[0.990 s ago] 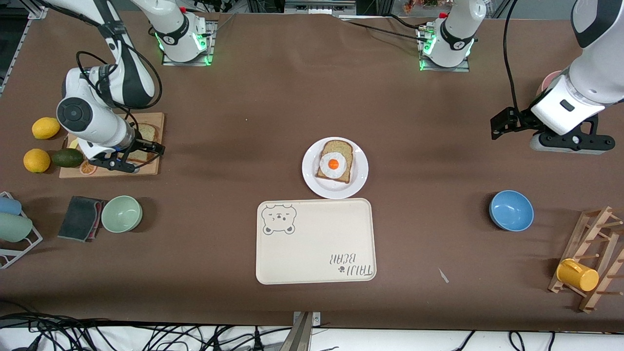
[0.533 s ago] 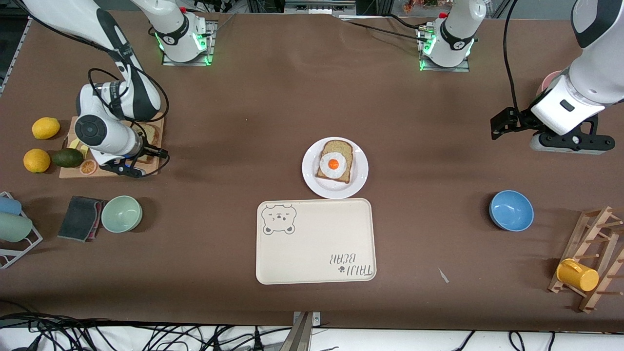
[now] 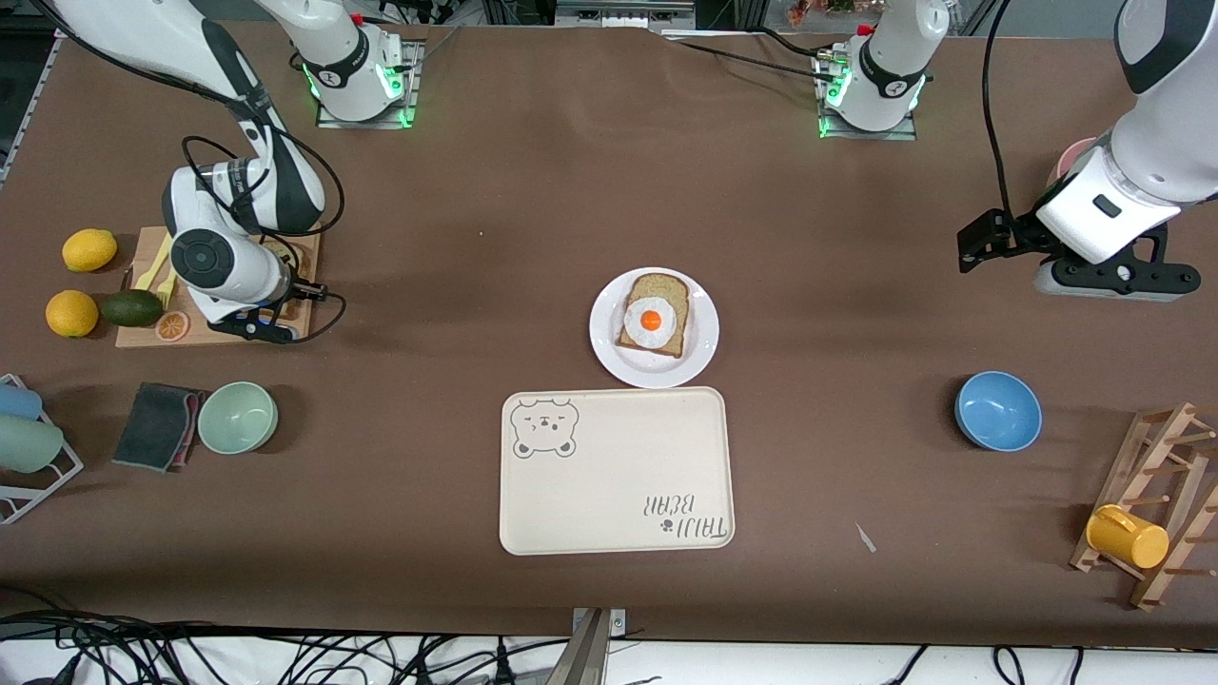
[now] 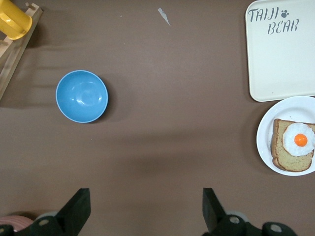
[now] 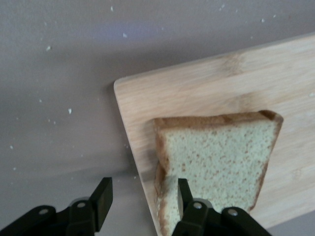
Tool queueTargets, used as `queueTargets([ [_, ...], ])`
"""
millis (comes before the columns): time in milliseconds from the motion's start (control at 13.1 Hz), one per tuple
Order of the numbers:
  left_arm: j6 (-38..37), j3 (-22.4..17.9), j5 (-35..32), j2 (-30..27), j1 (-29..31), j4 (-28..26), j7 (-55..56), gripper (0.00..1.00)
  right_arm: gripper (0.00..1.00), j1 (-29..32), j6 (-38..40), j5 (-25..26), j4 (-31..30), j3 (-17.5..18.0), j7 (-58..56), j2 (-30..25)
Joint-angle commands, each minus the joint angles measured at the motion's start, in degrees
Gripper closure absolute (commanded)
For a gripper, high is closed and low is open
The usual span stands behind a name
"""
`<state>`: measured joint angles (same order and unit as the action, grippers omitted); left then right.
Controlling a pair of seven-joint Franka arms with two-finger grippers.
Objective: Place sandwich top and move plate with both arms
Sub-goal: 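Lower the right gripper and pinch the bread slice edge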
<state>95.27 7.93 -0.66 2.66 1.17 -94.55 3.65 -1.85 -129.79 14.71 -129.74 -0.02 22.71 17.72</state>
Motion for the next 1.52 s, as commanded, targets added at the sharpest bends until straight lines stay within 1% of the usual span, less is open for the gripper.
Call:
queueTargets([
  [0,-0.8,0.0,1.4,0.5,0.1,1.4,-0.7,0.0,0.42,-0.3,1.6,2.2,-0.5,0.0,1.3,-0.9],
  [76,-0.7,0.0,1.4,0.5,0.1,1.4,-0.7,0.0,0.46,-0.3,1.6,4.9,-0.5,0.0,1.4,-0.6],
  [152,-0.7,0.0,1.4,0.5,0.1,1.4,-0.7,0.0,0.47,-0.3,2.1,6.3,-0.4,0.0,2.2,-0.1],
  [457,-0.7,0.0,1.4,0.5,0.1,1.4,-0.7,0.0,0.5,-0.3,3.7,6.6,-0.5,0.1,4.7,0.0],
  [913,-0.7,0.0,1.4,0.5,0.1,1.4,-0.7,0.0,0.51,-0.2,3.5,6.6,-0.5,0.1,5.3,1.3],
  [1218,-0.7,-0.1,1.4,0.5,0.1,1.4,-0.7,0.0,0.67,-0.3,4.6,7.4,-0.4,0.1,5.1,1.4],
  [1294,-0.7,0.0,1.4,0.4,0.1,1.4,-0.7,0.0,0.75,-0.3,5.0,7.9,-0.4,0.1,5.2,1.4],
  [1446,-0.7,-0.1,1.4,0.5,0.1,1.4,-0.7,0.0,1.0,-0.3,5.6,7.9,-0.4,0.1,5.0,1.4],
])
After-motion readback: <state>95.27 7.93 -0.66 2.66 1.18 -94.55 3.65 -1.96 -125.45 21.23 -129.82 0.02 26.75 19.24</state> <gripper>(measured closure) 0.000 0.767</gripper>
